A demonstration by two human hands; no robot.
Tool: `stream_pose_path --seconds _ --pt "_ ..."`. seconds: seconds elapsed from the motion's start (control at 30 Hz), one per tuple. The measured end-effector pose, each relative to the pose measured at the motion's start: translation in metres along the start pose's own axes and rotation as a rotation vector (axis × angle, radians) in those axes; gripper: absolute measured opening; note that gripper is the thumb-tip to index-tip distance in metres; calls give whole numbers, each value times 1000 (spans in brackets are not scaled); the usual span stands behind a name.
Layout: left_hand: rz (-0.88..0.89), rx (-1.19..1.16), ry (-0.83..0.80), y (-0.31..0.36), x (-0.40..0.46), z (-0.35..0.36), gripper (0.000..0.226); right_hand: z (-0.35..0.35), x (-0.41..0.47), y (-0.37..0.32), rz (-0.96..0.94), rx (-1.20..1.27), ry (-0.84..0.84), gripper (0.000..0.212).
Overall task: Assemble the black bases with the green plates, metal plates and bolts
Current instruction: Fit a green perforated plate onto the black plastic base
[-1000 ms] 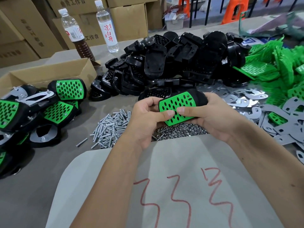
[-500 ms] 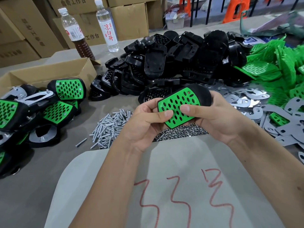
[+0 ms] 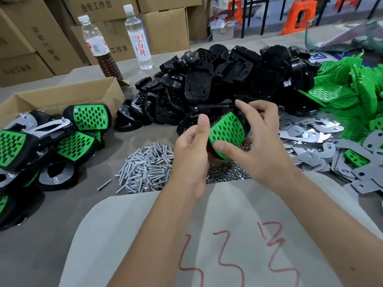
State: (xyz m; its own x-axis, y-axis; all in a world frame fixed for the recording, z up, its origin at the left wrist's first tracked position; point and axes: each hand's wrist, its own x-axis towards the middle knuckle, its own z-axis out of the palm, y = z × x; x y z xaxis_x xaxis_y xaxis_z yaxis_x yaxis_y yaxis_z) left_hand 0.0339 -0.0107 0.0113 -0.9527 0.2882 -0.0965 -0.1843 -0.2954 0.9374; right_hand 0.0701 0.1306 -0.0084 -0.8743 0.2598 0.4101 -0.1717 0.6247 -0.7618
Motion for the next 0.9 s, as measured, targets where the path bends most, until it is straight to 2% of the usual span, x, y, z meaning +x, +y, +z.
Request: stream_pose_path --seconds 0.07,0.13,0.2,0.27,0.33,0.37,0.4,0.47,0.5,0.53,0.6,0.63,0.67,0.73,0.8,0.9 --pt "-24 -21 1 -1 3 -2 41 3 -1 -4 -52 -164 -15 109" --pt "-30 14 4 -2 5 -6 31 3 -1 -3 -54 -171 -78 107" --pt "-61 12 -10 -1 8 -13 29 0 0 -1 -50 -118 -138 94" --pt "-66 -1 11 6 10 -21 22 -5 0 0 -81 -49 -123 64" --pt "-47 -47 98 16 13 -30 25 -11 2 -2 -63 93 50 33" --pt "-33 -85 147 18 15 -35 28 -14 2 -3 -26 178 152 28" --pt "-11 -122 190 21 16 -40 29 -18 4 -5 -38 210 283 26" --pt "43 -199 239 25 19 -45 30 -24 16 -12 -185 76 592 29" --pt "60 -243 254 26 20 -44 30 -25 28 -15 -258 -64 627 32" --pt "67 -280 270 26 20 -42 30 -23 42 -21 -286 -233 476 38" --pt "72 -341 282 22 16 -35 27 -13 58 -28 -143 -530 -96 55" --pt "74 -366 274 21 14 -31 26 -10 59 -28 -67 -528 -249 61" --pt "66 -387 256 20 14 -25 25 -12 56 -25 -31 -457 -247 63" --pt "19 -427 211 17 15 -13 27 -24 47 -15 -53 -304 -17 45" --pt "-80 -451 171 10 14 5 26 -44 38 -1 -15 -333 160 19" --pt "-209 -417 65 -3 13 41 13 -76 41 23 150 -527 310 17"
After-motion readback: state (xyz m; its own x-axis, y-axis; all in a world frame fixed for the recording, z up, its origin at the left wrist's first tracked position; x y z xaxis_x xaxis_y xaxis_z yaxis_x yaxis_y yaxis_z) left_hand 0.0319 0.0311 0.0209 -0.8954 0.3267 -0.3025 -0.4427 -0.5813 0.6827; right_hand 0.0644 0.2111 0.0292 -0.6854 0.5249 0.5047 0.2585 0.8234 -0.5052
